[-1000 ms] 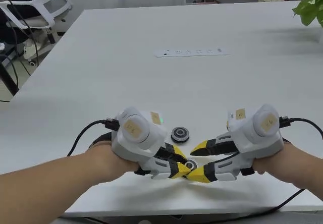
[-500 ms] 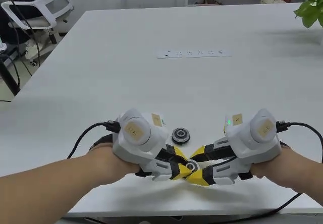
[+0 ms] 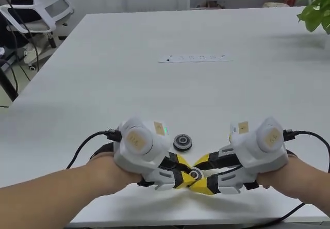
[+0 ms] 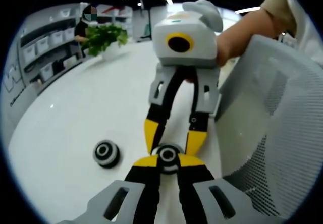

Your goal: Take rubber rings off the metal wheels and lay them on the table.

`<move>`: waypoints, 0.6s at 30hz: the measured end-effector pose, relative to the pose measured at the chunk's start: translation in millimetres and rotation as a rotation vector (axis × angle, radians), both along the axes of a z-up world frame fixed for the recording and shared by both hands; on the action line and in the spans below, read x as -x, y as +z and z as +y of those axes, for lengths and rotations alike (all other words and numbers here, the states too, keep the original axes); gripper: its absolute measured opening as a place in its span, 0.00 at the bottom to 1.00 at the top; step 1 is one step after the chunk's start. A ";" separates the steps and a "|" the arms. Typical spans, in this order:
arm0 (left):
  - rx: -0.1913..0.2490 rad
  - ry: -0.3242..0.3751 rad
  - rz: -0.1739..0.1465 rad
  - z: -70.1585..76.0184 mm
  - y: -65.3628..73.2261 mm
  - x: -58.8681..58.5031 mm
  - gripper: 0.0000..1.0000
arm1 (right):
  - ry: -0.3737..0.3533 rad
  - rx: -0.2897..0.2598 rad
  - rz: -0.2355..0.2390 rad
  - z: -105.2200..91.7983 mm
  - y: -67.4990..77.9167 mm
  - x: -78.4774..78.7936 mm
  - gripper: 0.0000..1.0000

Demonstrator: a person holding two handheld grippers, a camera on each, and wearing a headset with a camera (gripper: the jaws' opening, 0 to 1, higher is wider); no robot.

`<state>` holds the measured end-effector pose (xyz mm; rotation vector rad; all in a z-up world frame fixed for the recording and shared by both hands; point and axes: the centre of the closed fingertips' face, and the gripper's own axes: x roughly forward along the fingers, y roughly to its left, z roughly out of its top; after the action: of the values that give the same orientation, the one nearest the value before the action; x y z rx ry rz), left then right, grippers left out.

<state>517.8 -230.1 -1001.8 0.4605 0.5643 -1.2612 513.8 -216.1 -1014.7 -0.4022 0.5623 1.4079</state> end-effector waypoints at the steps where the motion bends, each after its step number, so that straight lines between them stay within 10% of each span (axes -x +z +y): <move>1: 0.000 0.000 0.000 -0.1 0.0 0.0 0.12 | 0.000 0.001 -0.001 -0.3 -0.1 -0.2 0.25; 18: -0.003 -0.001 -0.003 -0.6 0.0 0.0 0.12 | -0.005 0.004 0.001 -2.3 0.3 0.2 0.25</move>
<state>517.8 -230.7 -1001.8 0.4646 0.5636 -1.2611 513.5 -218.5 -1014.5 -0.4030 0.5671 1.4028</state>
